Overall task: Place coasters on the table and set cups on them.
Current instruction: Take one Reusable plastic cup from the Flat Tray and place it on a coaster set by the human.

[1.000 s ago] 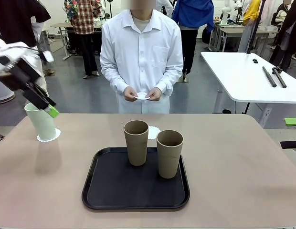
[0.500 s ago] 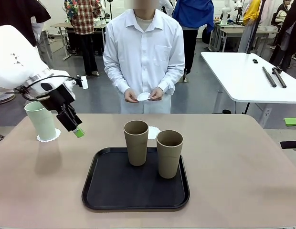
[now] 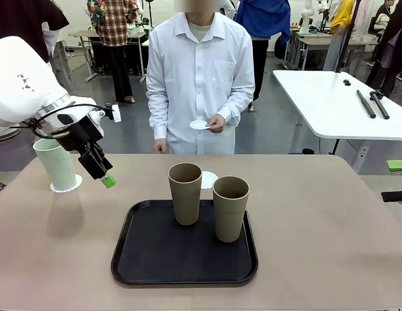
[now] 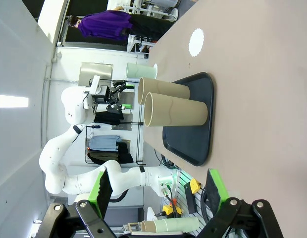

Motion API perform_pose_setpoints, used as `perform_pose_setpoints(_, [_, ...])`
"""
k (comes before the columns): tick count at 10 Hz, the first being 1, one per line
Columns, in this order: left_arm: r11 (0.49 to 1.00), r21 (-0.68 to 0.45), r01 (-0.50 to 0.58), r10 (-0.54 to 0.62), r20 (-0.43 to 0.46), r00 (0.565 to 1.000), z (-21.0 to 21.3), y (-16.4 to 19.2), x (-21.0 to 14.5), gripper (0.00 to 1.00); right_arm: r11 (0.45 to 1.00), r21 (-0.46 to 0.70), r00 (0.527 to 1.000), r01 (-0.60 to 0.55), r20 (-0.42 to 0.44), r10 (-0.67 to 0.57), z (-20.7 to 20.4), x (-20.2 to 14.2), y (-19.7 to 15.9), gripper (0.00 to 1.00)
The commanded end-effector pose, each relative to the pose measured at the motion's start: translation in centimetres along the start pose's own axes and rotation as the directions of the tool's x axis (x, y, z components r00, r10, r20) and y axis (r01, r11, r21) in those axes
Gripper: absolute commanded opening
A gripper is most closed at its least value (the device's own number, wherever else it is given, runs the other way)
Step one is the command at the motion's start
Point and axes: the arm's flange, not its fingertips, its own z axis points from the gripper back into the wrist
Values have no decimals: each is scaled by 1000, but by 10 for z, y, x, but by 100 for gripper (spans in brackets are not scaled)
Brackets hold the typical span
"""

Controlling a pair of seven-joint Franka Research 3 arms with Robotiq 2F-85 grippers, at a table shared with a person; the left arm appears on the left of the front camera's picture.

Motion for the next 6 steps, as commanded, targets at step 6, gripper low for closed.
perform_pose_setpoints(6, [998,-45,36,-33,63,997,4,10,-3,100,1000,14,1000,-2,5,2,0,1,1,100])
